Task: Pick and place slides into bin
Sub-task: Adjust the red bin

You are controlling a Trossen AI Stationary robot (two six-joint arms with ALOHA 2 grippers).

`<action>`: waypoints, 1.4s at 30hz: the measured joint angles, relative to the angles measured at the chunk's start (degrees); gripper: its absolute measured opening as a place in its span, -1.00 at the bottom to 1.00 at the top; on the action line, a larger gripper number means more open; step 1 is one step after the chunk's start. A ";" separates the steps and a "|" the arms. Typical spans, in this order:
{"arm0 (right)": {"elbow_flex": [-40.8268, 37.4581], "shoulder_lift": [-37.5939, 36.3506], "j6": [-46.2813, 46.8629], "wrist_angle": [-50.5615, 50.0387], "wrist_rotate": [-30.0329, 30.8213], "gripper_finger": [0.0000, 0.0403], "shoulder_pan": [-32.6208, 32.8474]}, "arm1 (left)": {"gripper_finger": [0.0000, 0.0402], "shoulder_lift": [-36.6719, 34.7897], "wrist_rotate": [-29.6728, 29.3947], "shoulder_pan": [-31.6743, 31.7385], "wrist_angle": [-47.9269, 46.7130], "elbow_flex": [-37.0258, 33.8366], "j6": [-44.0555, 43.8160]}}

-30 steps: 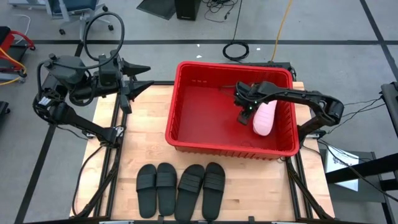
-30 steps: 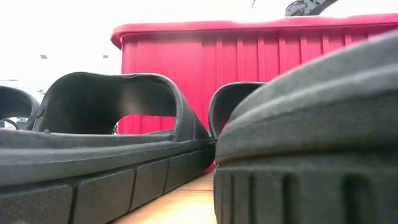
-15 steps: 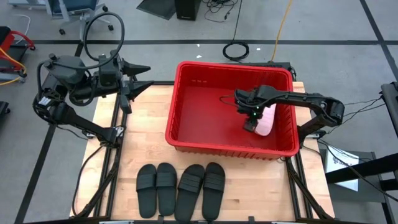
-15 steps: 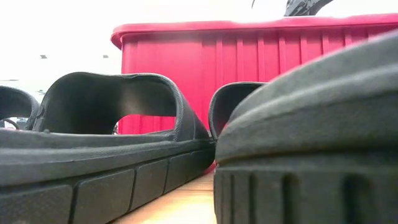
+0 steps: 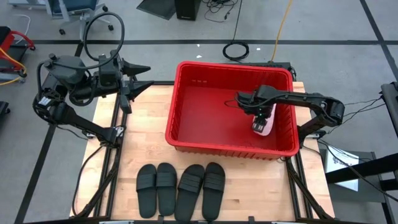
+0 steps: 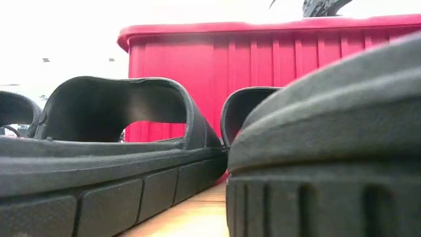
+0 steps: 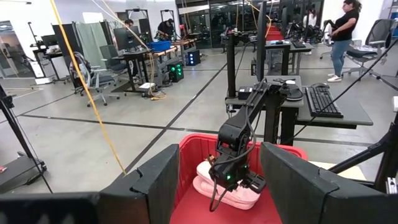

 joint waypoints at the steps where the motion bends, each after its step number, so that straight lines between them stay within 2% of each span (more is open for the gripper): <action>1: 0.00 0.00 -0.71 -0.77 -0.01 -0.24 -0.01 | 0.12 0.00 0.01 -0.01 0.00 0.00 0.00; 6: 0.00 -0.10 -0.62 -1.12 -0.61 -0.24 0.01 | 0.12 0.00 0.02 -0.01 0.00 0.00 -0.02; 12: 0.02 -3.66 3.68 6.96 -9.66 -0.24 0.03 | 0.12 0.00 1.23 0.01 0.00 0.00 -0.03; 16: 0.02 -8.34 8.15 15.07 -18.33 -0.24 0.03 | 0.12 0.00 3.51 0.01 0.02 0.00 -0.07; 21: 0.02 -14.81 20.85 32.98 -25.68 -0.24 0.03 | 0.12 0.00 7.60 -0.01 0.51 0.00 -0.04; 25: 0.02 -19.29 32.53 53.20 -29.09 -0.24 0.07 | 0.12 0.00 12.17 -0.01 1.84 0.00 -0.02; 29: 0.02 -22.17 41.52 74.79 -28.52 -0.24 0.95 | 0.12 -0.18 18.04 -0.89 4.85 0.00 0.64; 34: 0.02 -22.96 48.21 99.87 -24.61 -0.24 4.27 | 0.12 -0.79 19.98 -3.66 5.60 0.00 2.12; 39: 0.02 -22.26 49.86 113.89 -23.89 -0.24 10.79 | 0.12 -1.07 19.96 -7.44 4.70 0.00 2.56; 42: 0.00 -21.12 46.32 120.94 -21.52 -0.24 17.09 | 0.12 -1.08 19.98 -9.98 4.16 0.00 2.60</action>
